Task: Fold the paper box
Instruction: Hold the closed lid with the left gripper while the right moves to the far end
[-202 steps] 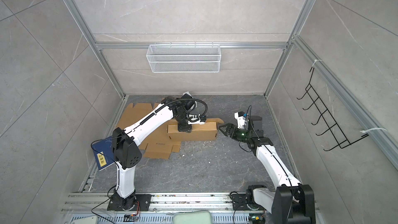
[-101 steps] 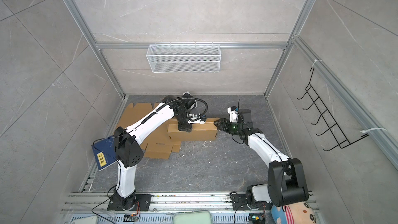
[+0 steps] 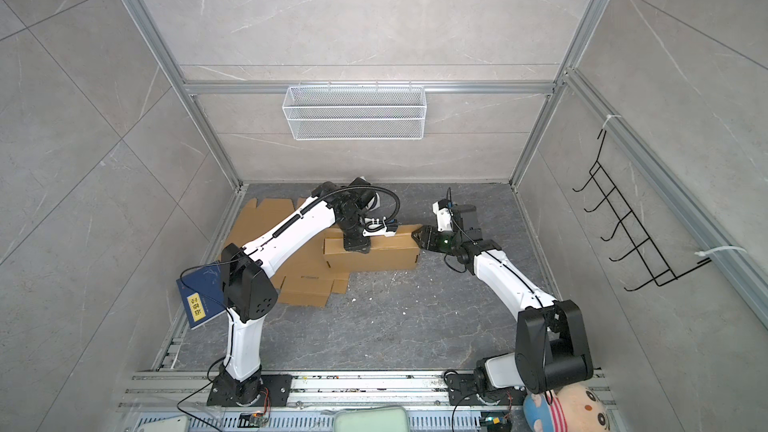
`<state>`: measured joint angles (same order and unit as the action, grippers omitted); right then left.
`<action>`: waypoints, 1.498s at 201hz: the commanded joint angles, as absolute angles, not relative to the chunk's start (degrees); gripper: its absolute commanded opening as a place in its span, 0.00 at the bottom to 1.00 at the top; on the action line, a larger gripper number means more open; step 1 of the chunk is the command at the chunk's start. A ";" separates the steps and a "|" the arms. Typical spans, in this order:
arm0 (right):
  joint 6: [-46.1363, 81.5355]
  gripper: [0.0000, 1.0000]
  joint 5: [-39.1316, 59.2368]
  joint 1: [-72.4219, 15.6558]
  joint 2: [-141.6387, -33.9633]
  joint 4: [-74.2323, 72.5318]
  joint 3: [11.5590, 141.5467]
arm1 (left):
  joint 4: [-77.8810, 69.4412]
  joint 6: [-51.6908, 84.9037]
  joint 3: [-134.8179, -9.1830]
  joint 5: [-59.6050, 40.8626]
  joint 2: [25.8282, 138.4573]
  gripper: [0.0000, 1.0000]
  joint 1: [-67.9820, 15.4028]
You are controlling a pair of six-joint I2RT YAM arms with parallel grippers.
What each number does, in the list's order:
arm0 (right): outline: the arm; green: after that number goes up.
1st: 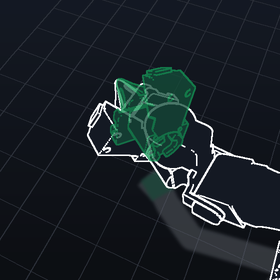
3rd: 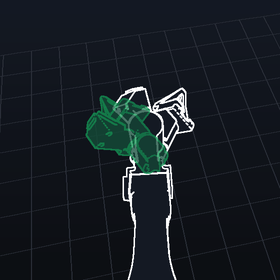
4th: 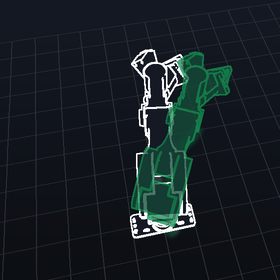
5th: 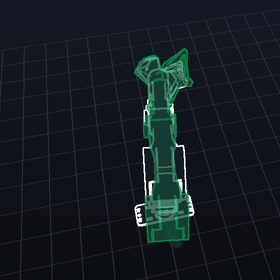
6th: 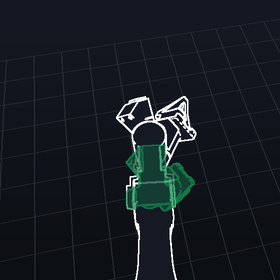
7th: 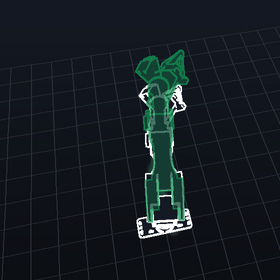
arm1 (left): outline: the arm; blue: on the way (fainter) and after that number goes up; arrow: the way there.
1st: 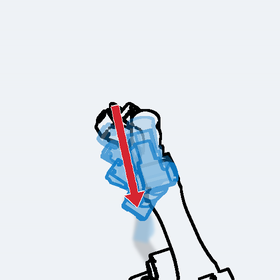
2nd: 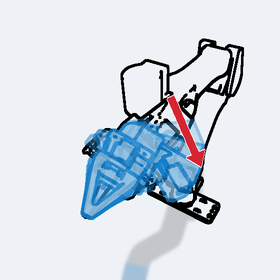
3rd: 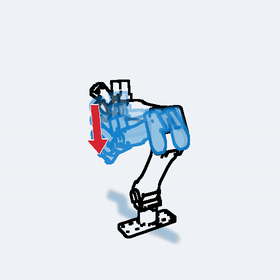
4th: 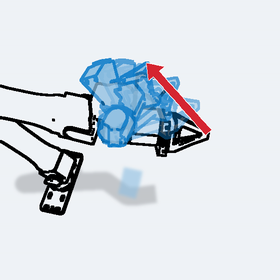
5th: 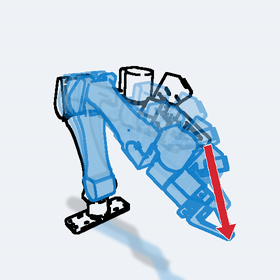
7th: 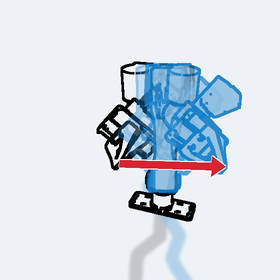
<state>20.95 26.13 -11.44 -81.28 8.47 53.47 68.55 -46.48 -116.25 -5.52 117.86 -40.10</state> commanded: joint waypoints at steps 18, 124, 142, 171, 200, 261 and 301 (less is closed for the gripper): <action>23.34 0.60 28.35 -11.02 -80.50 10.12 50.16 | 67.08 -46.76 -114.52 -7.30 121.72 0.44 -39.42; 24.72 0.44 24.32 -9.86 -83.61 16.15 51.71 | 66.21 -46.46 -113.47 -7.91 121.23 0.44 -39.11; 23.99 0.43 24.39 -9.81 -85.43 16.70 51.20 | 66.22 -46.43 -113.47 -8.30 121.20 0.44 -39.11; 24.05 0.41 23.14 -9.87 -84.64 17.43 51.69 | 65.97 -46.42 -113.29 -8.42 121.28 0.44 -39.11; 21.28 0.42 23.30 -9.76 -84.89 21.32 54.48 | 65.61 -46.33 -113.38 -8.70 121.29 0.45 -39.11; 7.85 0.65 21.69 -6.50 -74.90 33.65 65.46 | 65.20 -46.85 -112.82 -8.04 121.20 0.42 -39.03; -4.41 0.67 17.29 -9.26 -77.80 40.66 72.16 | 64.69 -47.39 -113.01 -7.95 121.11 0.42 -39.02</action>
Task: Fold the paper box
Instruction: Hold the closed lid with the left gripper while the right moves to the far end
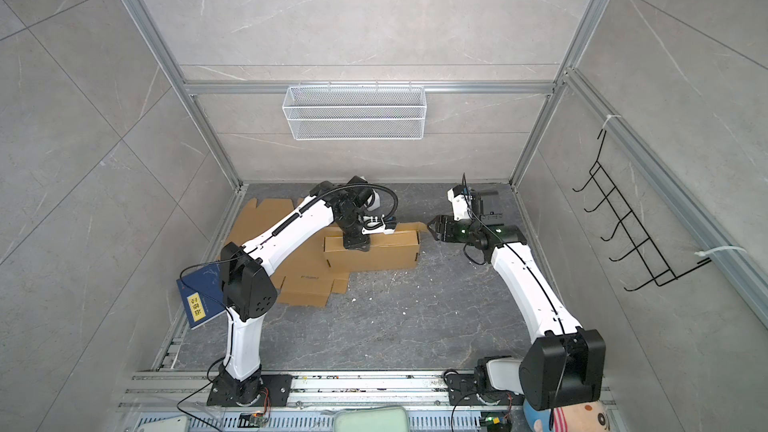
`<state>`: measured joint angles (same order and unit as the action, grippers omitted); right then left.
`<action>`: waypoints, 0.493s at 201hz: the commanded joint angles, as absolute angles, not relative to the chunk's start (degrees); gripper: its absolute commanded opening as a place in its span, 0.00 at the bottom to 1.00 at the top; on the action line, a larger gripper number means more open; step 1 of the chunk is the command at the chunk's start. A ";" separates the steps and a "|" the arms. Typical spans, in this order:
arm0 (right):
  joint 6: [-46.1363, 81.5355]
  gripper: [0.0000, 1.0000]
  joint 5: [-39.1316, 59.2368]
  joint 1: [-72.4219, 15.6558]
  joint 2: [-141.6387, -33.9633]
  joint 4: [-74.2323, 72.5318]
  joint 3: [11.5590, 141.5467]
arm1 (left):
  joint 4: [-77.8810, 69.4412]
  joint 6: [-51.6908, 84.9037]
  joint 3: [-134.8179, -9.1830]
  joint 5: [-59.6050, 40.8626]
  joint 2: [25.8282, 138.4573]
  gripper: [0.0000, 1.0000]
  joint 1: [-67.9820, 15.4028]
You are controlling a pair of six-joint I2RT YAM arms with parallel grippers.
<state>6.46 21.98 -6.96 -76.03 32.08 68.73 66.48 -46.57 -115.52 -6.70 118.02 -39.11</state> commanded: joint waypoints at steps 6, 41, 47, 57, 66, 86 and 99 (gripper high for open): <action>-5.63 0.67 16.74 -10.18 -78.81 41.46 73.21 | 64.68 -47.45 -112.94 -7.97 121.12 0.42 -39.02; -10.58 0.66 13.04 -12.91 -84.83 45.20 79.00 | 64.52 -47.55 -112.67 -8.20 121.11 0.43 -39.02; -10.88 0.65 12.11 -13.24 -85.75 45.49 79.75 | 64.56 -47.49 -112.68 -8.24 121.11 0.43 -39.02; -11.20 0.65 10.94 -13.68 -87.07 45.32 80.84 | 64.48 -47.45 -112.72 -8.19 121.20 0.42 -39.02; -11.42 0.64 10.39 -13.97 -88.13 44.83 81.46 | 64.44 -47.48 -112.76 -8.30 121.21 0.42 -39.02; -11.43 0.59 9.46 -14.67 -90.12 44.91 82.99 | 64.42 -47.47 -112.79 -8.43 121.20 0.42 -39.02; -11.17 0.54 10.21 -15.03 -90.73 44.99 83.31 | 64.40 -47.45 -112.76 -8.34 121.11 0.42 -39.02</action>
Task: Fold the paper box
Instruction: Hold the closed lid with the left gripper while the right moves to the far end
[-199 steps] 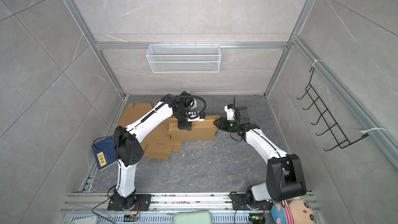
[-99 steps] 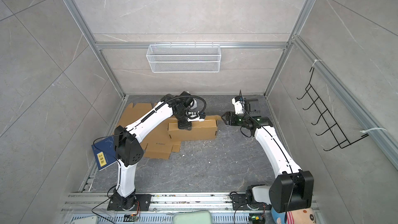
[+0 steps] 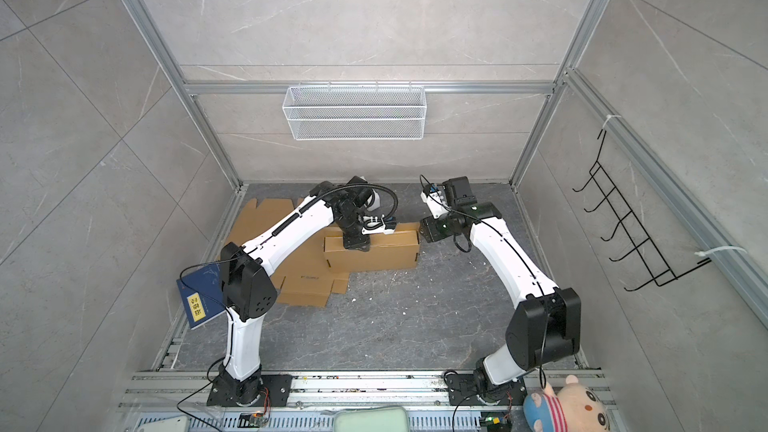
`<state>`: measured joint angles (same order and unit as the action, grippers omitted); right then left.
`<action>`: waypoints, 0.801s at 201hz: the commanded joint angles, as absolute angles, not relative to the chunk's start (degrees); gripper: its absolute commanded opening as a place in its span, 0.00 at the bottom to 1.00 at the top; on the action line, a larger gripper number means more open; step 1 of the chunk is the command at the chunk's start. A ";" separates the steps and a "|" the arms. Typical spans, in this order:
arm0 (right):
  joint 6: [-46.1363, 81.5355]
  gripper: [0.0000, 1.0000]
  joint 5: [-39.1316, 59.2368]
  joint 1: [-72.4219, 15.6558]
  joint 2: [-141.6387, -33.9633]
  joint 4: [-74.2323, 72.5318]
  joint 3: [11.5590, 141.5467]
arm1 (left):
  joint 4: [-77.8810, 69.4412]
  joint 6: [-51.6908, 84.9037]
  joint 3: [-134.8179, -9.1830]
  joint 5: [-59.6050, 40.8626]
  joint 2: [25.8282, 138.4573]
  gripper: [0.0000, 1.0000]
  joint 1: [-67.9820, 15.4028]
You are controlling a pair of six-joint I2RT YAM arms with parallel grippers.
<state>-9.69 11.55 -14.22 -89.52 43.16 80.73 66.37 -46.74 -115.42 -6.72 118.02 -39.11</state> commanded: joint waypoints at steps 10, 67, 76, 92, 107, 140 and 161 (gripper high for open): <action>-10.85 0.50 11.20 -15.34 -90.88 44.96 83.32 | 64.27 -47.48 -112.68 -8.40 121.11 0.42 -39.02; -7.82 0.16 13.97 -15.84 -90.78 45.86 83.45 | 63.95 -47.40 -112.76 -8.47 121.29 0.41 -38.98; -7.27 0.14 14.46 -15.94 -90.75 45.80 83.63 | 63.84 -47.29 -112.68 -8.51 121.29 0.41 -39.01; -5.98 0.10 14.89 -16.04 -91.05 45.93 83.97 | 63.82 -47.28 -112.76 -8.52 121.29 0.41 -38.96; -4.70 0.06 15.08 -16.25 -91.58 46.63 84.69 | 63.89 -47.22 -112.76 -8.47 121.21 0.41 -38.95; -1.09 0.02 16.55 -16.77 -91.74 46.68 85.48 | 63.63 -47.12 -112.92 -8.59 121.28 0.41 -38.98; 1.36 0.02 16.78 -17.08 -91.83 46.49 85.54 | 63.61 -46.96 -113.02 -8.77 121.45 0.41 -39.02</action>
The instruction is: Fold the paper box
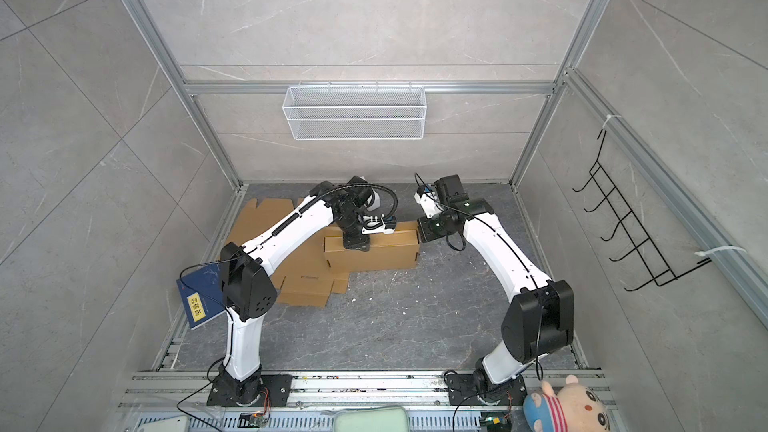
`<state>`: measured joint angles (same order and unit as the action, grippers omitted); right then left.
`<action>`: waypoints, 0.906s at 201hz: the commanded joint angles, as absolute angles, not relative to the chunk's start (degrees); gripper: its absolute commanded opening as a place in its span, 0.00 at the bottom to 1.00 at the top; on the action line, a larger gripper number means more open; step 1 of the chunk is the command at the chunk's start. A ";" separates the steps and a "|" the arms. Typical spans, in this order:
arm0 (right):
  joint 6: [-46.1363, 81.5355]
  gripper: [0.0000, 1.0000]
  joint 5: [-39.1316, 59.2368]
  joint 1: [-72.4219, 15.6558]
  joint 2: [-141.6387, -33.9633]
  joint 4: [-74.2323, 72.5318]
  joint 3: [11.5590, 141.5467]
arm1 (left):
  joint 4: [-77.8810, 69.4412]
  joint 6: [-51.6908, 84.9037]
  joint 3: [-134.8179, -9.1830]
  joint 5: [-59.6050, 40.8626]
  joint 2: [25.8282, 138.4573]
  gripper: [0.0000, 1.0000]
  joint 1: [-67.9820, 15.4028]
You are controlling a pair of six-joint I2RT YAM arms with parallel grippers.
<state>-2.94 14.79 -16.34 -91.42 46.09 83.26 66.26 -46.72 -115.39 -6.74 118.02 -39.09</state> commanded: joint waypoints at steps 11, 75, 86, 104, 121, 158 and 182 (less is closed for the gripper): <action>2.67 0.01 17.10 -17.38 -92.01 46.34 85.43 | 63.55 -46.86 -113.03 -8.92 121.47 0.41 -39.02; 8.03 0.00 15.62 -18.81 -92.16 43.68 82.92 | 63.57 -46.73 -112.85 -9.19 121.29 0.41 -39.02; 8.62 0.00 15.02 -19.00 -91.63 42.67 81.67 | 63.60 -46.74 -112.89 -9.20 121.25 0.41 -39.02; 9.18 0.00 14.38 -19.40 -90.65 40.29 79.04 | 63.55 -46.59 -112.95 -9.23 121.20 0.41 -39.06; 9.27 0.00 12.91 -19.85 -89.69 37.51 76.49 | 63.46 -46.58 -112.94 -9.23 121.20 0.41 -39.02; 8.46 0.00 11.87 -19.95 -89.01 33.98 73.01 | 63.52 -46.58 -112.85 -8.92 120.94 0.41 -39.02; 8.04 0.00 11.70 -19.98 -89.30 33.49 72.09 | 63.29 -46.40 -112.85 -8.45 120.72 0.42 -39.02</action>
<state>7.99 11.07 -18.61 -88.12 32.99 74.87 65.54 -45.71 -115.31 -6.59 118.02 -38.83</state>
